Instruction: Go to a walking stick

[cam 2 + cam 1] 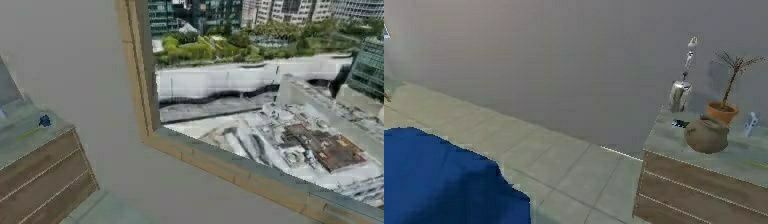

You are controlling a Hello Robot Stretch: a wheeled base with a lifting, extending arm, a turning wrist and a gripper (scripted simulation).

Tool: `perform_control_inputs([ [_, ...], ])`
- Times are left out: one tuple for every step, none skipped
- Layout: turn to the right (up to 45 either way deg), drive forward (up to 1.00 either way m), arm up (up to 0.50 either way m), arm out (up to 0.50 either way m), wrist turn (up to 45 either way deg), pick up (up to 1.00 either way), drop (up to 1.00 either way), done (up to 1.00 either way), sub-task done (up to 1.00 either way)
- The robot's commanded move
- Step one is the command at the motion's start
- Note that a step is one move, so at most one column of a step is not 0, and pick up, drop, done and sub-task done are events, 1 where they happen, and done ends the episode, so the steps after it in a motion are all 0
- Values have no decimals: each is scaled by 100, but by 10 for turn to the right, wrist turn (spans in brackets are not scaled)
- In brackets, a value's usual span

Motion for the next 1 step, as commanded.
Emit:
perform_control_inputs([
  [-150, 0, 0, 0, 0, 0, 0, 0, 0],
])
